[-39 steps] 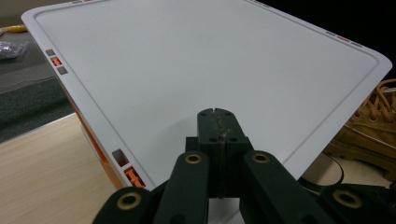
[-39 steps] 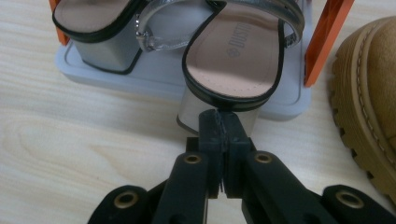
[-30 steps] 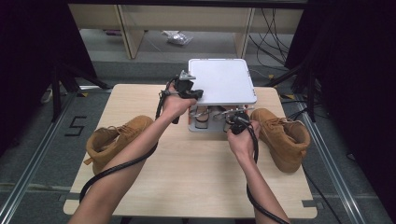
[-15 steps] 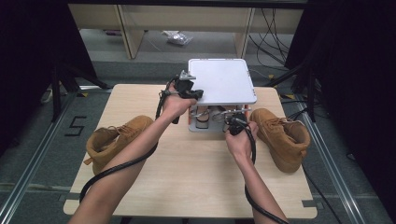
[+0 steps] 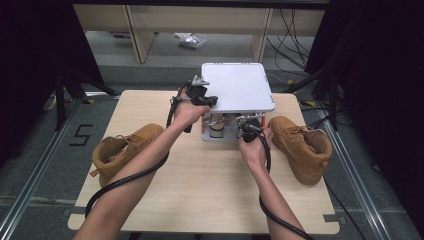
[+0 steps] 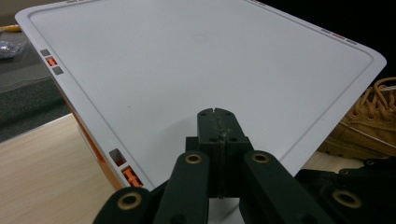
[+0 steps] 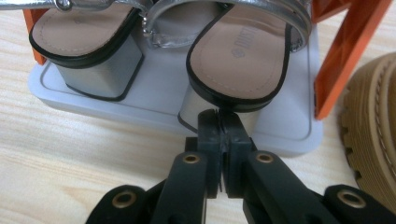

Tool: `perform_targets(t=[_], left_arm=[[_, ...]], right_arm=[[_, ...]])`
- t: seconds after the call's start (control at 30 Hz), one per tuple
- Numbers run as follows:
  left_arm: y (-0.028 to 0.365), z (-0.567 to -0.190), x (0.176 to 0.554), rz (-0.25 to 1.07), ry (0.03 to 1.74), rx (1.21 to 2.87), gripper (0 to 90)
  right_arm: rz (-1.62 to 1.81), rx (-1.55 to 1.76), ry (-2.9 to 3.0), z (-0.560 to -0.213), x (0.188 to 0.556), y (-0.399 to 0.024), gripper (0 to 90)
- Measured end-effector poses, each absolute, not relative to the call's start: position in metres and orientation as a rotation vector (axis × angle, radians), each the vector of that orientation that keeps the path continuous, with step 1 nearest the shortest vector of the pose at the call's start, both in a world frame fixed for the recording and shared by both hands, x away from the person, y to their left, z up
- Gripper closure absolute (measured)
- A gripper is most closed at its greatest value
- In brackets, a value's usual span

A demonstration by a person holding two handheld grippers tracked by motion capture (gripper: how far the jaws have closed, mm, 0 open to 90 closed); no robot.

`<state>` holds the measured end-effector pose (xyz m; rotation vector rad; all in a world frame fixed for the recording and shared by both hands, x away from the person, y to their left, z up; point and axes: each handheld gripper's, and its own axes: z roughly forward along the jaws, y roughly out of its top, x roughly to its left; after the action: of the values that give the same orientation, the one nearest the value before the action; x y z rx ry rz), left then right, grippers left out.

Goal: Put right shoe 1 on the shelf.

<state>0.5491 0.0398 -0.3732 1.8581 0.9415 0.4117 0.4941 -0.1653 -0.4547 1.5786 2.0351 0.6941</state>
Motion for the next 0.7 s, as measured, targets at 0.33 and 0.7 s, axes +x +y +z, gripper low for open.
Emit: perform_targets(t=[0.33,0.7], left_arm=[[0.041,-0.373,0.549,0.409,0.937,1.870,90.0],[0.041,-0.372,0.549,0.409,0.944,1.873,90.0]], right_arm=[[0.687,1.592,2.055,-0.465,0.503,-0.161,88.0],[0.716,1.605,2.073,-0.465,0.505,-0.168,78.1]])
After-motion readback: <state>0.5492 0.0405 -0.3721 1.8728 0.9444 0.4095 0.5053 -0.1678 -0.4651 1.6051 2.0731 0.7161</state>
